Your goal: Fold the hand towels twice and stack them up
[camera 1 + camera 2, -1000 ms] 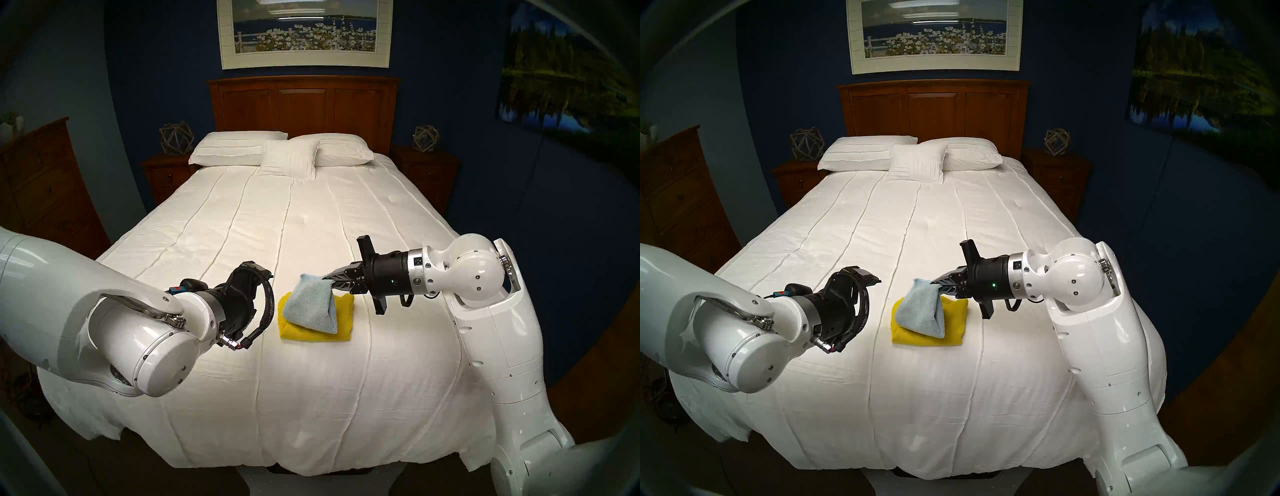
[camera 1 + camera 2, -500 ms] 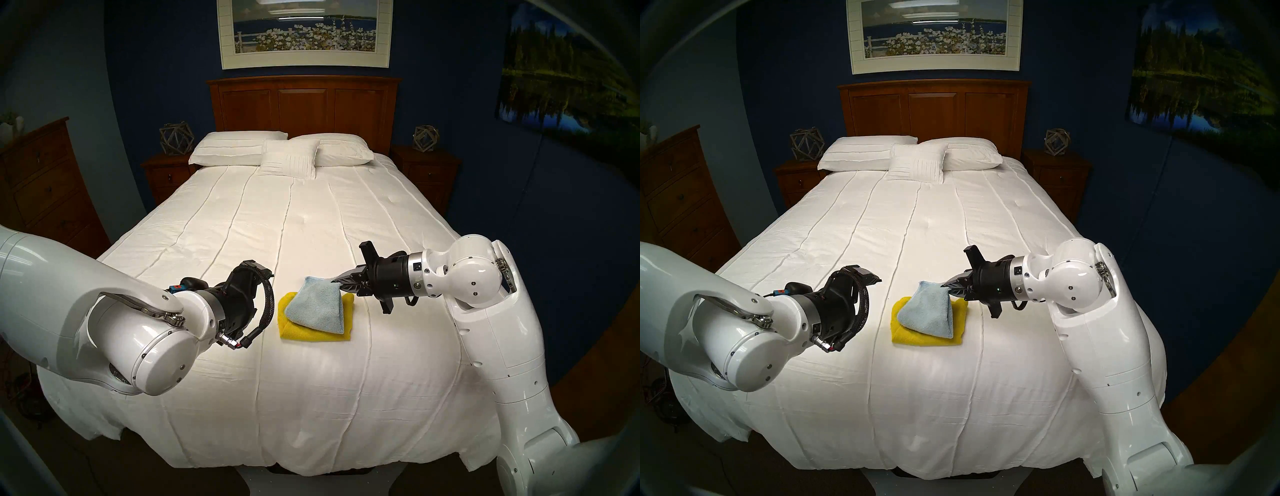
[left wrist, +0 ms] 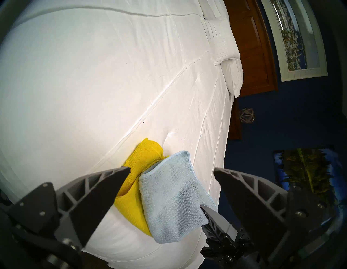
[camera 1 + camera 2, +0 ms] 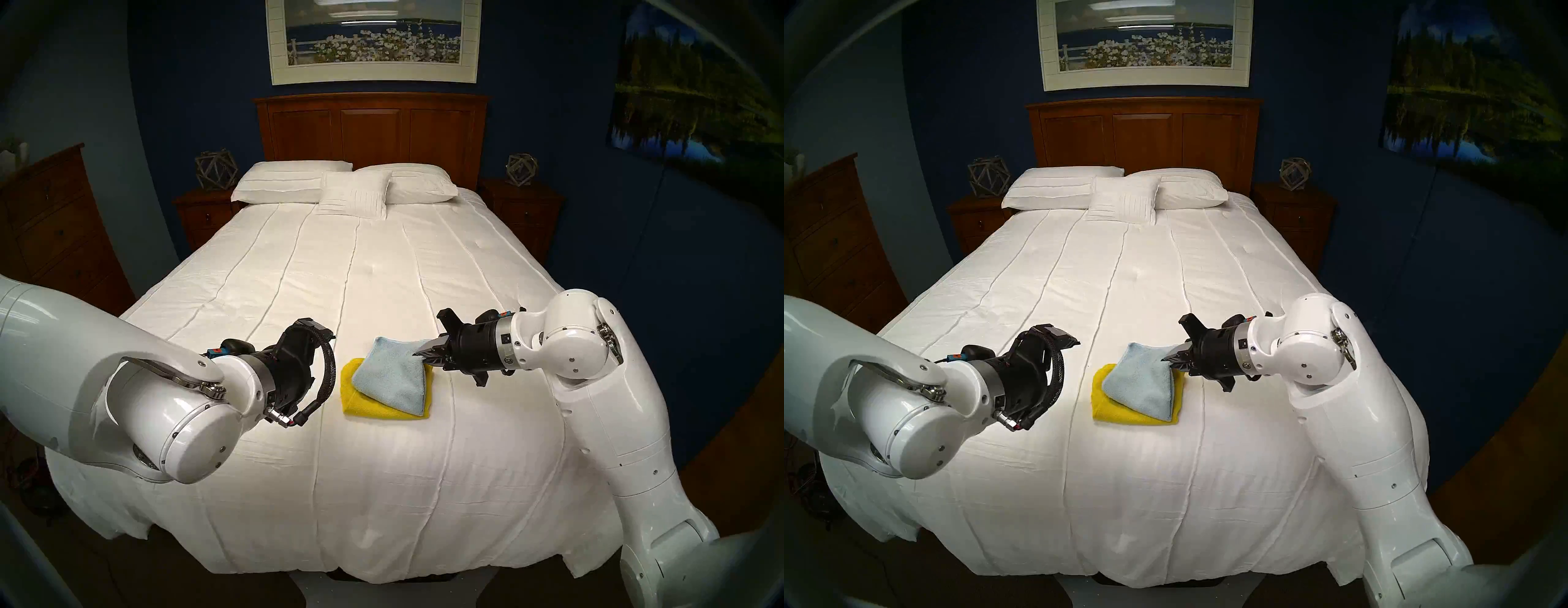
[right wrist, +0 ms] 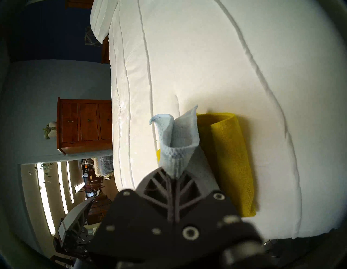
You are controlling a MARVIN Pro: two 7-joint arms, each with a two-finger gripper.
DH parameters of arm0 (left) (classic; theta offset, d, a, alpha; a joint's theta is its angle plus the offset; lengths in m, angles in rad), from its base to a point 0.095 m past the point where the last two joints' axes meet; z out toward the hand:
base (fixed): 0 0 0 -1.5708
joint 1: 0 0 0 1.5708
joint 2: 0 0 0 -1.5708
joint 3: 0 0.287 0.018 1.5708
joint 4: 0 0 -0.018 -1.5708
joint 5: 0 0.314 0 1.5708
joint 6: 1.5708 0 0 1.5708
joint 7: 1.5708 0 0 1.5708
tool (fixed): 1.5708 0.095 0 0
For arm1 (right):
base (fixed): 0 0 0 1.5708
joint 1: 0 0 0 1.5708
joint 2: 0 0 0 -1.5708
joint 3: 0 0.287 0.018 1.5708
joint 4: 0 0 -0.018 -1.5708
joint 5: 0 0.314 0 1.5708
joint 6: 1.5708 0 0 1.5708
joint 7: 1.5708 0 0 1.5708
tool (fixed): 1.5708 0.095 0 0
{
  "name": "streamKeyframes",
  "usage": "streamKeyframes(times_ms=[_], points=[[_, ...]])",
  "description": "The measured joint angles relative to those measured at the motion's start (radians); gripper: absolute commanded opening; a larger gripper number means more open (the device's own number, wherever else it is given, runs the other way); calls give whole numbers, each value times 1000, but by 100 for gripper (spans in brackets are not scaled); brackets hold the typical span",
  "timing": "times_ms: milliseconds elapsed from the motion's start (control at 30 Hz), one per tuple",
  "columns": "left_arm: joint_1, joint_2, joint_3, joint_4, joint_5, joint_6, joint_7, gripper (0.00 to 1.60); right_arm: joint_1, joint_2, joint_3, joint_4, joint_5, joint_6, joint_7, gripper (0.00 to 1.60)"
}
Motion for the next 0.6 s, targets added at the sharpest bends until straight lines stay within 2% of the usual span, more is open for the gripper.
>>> streamKeyframes(times_ms=[233,267,400,467,500,567,600], points=[[-3,-1,2,0,0,0,0,160,-10,26,-15,-4,-54,14,21,1],[-3,-1,2,0,0,0,0,160,-12,28,-16,-4,-58,15,23,7],[-4,-2,3,0,0,0,0,160,-19,34,-26,-1,-88,15,26,9],[-5,-2,3,0,0,0,0,160,-20,35,-32,2,-105,15,27,24],[-5,-2,3,0,0,0,-1,160,-21,35,-33,3,-109,15,27,41],[-5,-3,4,0,0,0,-1,160,-20,34,-38,6,-122,15,28,51],[-5,-3,4,0,0,0,-1,160,-20,33,-40,8,-127,15,28,61]])
